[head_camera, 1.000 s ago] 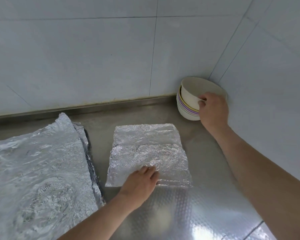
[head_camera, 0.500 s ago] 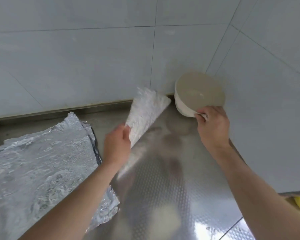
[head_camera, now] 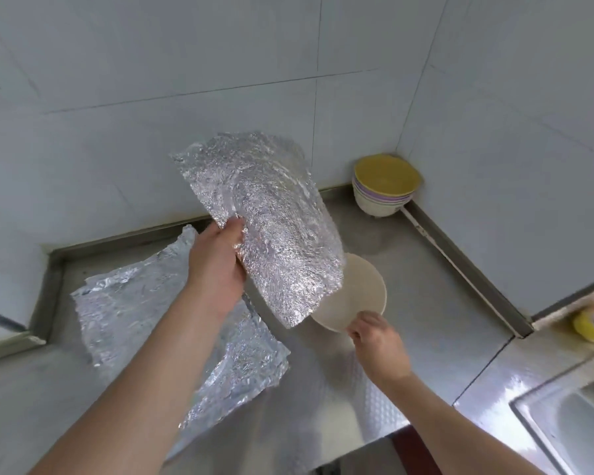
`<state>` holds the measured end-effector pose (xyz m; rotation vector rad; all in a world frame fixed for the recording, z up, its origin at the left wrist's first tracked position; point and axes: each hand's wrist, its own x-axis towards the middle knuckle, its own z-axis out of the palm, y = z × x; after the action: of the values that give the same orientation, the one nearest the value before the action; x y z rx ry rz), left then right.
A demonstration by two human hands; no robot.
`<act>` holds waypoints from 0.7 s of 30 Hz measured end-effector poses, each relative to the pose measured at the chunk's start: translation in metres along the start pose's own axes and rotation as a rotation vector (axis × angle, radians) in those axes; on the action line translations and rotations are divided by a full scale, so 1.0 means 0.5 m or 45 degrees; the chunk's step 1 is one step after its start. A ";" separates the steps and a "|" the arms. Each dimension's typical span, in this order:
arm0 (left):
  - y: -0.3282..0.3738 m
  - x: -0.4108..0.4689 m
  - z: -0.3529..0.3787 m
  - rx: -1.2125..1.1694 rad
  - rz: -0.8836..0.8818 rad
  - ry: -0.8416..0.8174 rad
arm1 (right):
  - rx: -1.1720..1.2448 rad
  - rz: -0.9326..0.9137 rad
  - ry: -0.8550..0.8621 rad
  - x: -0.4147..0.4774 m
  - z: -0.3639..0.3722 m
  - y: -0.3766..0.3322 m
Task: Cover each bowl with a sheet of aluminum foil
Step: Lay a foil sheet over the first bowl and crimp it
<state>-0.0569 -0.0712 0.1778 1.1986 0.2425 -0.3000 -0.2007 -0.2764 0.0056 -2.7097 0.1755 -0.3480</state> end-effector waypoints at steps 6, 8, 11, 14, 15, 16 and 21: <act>-0.031 -0.048 -0.042 -0.189 -0.246 -0.085 | 0.353 0.569 0.152 -0.017 -0.076 -0.092; -0.048 -0.067 -0.042 -0.215 -0.299 -0.133 | 1.361 1.068 0.029 -0.007 -0.136 -0.132; -0.076 -0.097 -0.042 -0.217 -0.386 -0.177 | 2.179 1.252 -0.218 -0.014 -0.178 -0.153; -0.099 -0.114 -0.051 -0.192 -0.469 -0.197 | 2.228 1.292 0.009 -0.024 -0.188 -0.162; -0.103 -0.120 -0.056 -0.181 -0.485 -0.216 | 2.260 1.324 0.098 -0.027 -0.193 -0.164; -0.104 -0.126 -0.060 -0.170 -0.497 -0.240 | 2.274 1.354 0.191 -0.030 -0.200 -0.165; -0.114 -0.129 -0.075 -0.065 -0.461 -0.226 | 2.088 1.395 0.452 -0.042 -0.244 -0.141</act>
<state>-0.1381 -0.0486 0.1371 1.0668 0.3102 -0.7091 -0.2484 -0.2540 0.1382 -0.7155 0.9028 -0.3455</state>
